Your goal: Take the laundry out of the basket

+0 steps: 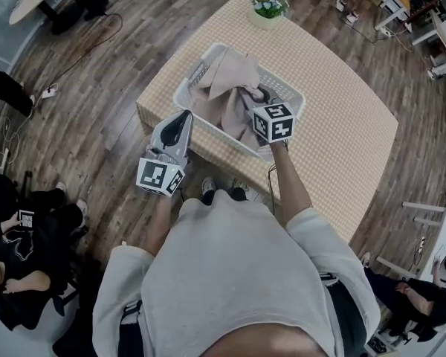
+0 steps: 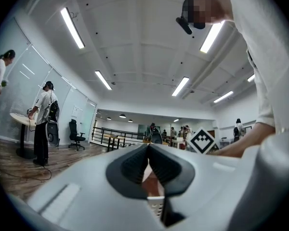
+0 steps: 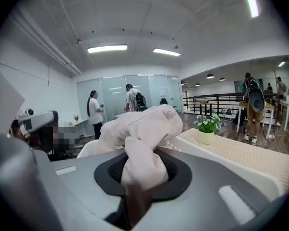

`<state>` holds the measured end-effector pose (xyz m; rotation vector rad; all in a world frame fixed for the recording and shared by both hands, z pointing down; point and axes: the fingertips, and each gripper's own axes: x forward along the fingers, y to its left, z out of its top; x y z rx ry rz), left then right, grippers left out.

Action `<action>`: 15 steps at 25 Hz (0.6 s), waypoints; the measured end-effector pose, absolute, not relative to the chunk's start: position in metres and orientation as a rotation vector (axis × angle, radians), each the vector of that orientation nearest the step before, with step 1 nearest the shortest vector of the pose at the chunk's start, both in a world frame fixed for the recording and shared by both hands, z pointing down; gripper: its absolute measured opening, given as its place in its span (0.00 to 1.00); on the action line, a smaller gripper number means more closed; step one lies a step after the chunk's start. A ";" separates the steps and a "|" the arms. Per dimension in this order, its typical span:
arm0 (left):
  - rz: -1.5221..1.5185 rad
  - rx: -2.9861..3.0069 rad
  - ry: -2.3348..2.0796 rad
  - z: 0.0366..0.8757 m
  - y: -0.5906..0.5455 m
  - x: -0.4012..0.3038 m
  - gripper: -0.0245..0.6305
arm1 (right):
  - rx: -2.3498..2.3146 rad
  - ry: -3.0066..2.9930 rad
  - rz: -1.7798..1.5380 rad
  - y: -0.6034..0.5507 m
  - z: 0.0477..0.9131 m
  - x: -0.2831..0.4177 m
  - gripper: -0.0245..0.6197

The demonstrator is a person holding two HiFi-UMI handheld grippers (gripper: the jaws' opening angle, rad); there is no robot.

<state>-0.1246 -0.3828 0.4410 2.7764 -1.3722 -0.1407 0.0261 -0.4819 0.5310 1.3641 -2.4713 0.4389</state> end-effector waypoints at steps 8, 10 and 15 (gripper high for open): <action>-0.158 2.827 -1.317 0.426 -0.383 -0.120 0.05 | 1.513 -2.580 0.479 -0.478 0.493 0.040 0.14; -0.165 2.835 -1.307 0.425 -0.382 -0.119 0.05 | 1.535 -2.596 0.445 -0.477 0.480 0.040 0.14; -0.191 2.848 -1.289 0.418 -0.378 -0.120 0.05 | 1.608 -2.651 0.357 -0.469 0.432 0.045 0.14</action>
